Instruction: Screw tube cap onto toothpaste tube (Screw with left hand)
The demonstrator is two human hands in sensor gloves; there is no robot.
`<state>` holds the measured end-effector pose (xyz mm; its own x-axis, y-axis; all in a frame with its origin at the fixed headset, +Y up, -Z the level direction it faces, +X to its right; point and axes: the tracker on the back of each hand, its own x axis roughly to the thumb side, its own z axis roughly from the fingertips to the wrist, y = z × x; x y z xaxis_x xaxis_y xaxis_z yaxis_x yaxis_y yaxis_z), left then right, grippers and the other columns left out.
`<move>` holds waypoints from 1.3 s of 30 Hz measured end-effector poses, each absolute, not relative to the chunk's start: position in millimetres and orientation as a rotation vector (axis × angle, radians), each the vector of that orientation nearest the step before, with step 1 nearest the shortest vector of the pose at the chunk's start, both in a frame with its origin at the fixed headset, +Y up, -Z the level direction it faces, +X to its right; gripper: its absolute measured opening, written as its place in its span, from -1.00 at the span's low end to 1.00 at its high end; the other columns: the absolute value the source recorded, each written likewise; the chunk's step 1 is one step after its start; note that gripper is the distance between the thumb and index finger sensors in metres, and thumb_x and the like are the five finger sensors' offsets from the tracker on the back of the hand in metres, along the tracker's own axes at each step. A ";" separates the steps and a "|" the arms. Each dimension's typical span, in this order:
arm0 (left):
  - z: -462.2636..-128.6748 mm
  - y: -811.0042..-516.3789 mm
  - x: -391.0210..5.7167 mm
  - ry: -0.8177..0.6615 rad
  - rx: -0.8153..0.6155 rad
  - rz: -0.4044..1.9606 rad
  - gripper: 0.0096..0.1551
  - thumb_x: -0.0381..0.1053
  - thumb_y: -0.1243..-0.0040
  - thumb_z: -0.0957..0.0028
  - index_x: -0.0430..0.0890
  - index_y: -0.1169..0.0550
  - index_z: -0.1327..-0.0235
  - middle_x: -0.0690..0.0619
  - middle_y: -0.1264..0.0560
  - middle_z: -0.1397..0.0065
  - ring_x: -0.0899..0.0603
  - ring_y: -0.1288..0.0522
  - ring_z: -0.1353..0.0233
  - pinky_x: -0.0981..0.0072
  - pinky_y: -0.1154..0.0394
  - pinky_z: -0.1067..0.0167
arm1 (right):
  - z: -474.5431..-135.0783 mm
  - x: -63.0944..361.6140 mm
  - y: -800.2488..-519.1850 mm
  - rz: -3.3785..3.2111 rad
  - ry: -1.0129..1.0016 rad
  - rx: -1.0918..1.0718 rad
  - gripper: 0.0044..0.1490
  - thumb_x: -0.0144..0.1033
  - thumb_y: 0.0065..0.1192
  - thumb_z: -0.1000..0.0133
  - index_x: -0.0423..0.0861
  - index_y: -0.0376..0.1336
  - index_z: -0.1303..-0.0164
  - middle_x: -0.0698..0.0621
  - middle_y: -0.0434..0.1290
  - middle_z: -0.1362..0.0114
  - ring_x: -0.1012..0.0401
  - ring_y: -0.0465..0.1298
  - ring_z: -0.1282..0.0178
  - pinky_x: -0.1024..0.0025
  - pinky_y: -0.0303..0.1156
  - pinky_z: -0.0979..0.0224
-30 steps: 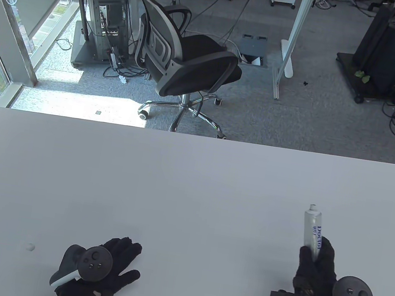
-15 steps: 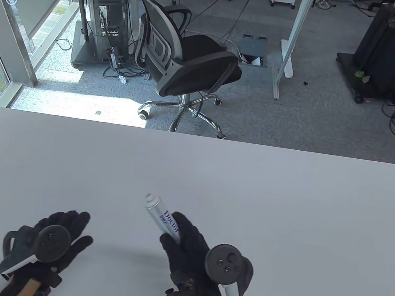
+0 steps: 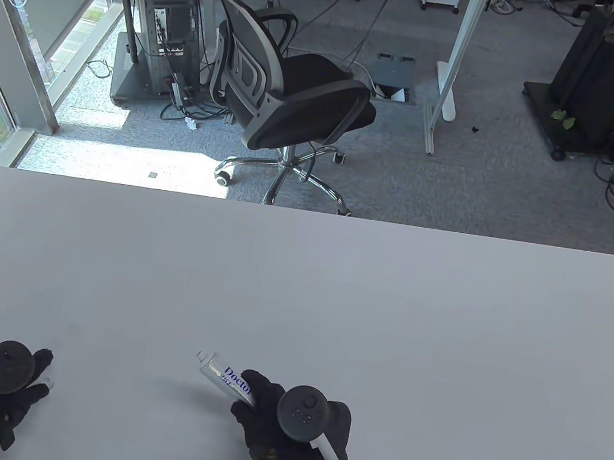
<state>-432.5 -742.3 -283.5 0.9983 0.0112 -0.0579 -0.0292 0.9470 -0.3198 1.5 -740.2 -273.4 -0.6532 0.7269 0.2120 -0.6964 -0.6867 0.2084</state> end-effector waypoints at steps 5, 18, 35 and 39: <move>-291.5 -749.8 -409.5 0.005 -0.275 -0.216 -0.43 0.07 -0.31 -0.16 0.14 -0.47 -0.47 0.05 -0.56 -0.40 -0.13 -0.58 -0.36 -0.22 -0.36 -0.40 | -269.9 -0.8 -738.0 2.309 0.147 0.389 -0.36 -0.27 0.21 -0.24 -0.01 0.09 -0.52 -0.28 0.22 -0.50 -0.33 0.26 -0.44 -0.46 0.11 -0.39; -283.6 -684.2 -309.1 -0.224 0.104 0.690 -0.47 0.14 -0.22 -0.17 0.05 -0.55 -0.39 0.02 -0.64 -0.26 -0.13 -0.66 -0.20 -0.20 -0.42 -0.32 | -265.3 -2.0 -732.9 2.211 0.222 0.466 -0.36 -0.28 0.20 -0.25 -0.02 0.09 -0.53 -0.30 0.22 -0.49 -0.33 0.26 -0.43 -0.46 0.11 -0.39; -274.5 -711.8 -292.5 -0.317 0.019 1.032 -0.49 0.17 -0.20 -0.19 -0.02 -0.58 -0.33 -0.02 -0.65 -0.13 -0.12 -0.65 -0.05 -0.19 -0.44 -0.28 | -262.9 -8.5 -735.0 2.237 0.317 0.546 -0.36 -0.28 0.20 -0.25 -0.02 0.09 -0.54 -0.31 0.24 -0.48 -0.34 0.27 -0.40 -0.46 0.13 -0.39; -271.1 -708.2 -291.8 -0.377 0.022 1.099 -0.50 0.04 -0.24 -0.18 0.02 -0.54 -0.39 -0.03 -0.62 -0.20 -0.15 -0.62 -0.13 -0.24 -0.39 -0.33 | -264.6 -4.6 -731.1 2.205 0.305 0.543 -0.38 -0.29 0.21 -0.25 0.00 0.11 -0.53 -0.30 0.24 -0.48 -0.34 0.27 -0.40 -0.46 0.12 -0.39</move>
<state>-291.8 -708.2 -271.1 0.3975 0.8642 0.3084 -0.8717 0.4606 -0.1674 -4.6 -731.1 -264.6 -0.5664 0.7756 0.2786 -0.6707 -0.6302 0.3911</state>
